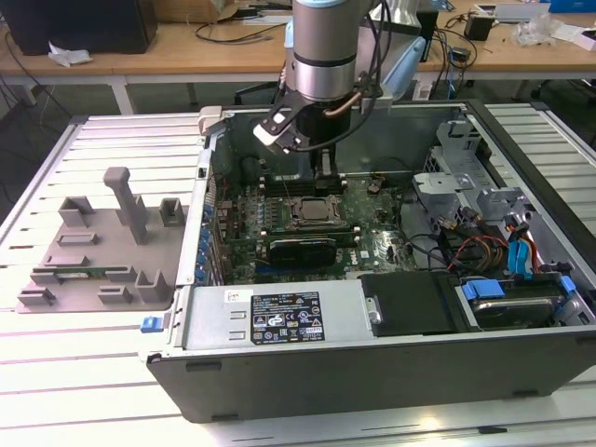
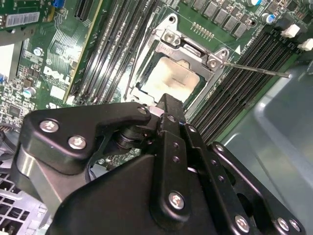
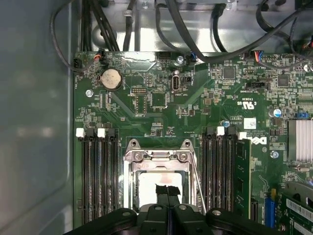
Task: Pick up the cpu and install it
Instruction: 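Close the cpu cover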
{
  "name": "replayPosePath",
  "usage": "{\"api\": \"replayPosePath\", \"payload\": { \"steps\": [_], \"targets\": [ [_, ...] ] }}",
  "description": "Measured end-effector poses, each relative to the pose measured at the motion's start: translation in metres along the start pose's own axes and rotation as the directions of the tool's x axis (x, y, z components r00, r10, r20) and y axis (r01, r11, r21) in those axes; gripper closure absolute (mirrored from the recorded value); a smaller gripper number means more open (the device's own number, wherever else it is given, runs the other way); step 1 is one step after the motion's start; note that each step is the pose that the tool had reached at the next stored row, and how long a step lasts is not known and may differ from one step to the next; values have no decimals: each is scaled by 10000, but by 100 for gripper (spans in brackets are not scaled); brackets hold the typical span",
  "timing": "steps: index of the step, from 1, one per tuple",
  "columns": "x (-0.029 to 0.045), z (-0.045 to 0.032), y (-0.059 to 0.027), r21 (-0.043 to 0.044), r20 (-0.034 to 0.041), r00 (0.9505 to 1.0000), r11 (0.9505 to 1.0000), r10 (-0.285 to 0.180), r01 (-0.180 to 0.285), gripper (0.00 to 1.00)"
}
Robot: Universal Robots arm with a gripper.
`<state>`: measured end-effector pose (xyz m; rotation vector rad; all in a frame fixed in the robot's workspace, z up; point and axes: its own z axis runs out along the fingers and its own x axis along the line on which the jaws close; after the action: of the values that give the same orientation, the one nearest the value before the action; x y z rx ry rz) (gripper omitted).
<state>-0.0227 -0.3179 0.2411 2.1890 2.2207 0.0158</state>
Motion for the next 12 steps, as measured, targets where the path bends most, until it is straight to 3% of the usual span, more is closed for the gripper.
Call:
{"api": "replayPosePath", "payload": {
  "steps": [2,4,6,9,11,12],
  "targets": [
    [0,0,0,-3,-7,9996,9996,-298,298,89],
    [0,0,0,-10,-21,9953,9953,-968,968,89],
    [0,0,0,-14,-31,9909,9909,-1347,1347,89],
    [0,0,0,-27,-50,9743,9743,-2251,2251,89],
    [0,0,0,-32,-57,9660,9660,-2585,2584,89],
    [0,0,0,-36,-62,9586,9586,-2846,2846,89]
  ]
}}
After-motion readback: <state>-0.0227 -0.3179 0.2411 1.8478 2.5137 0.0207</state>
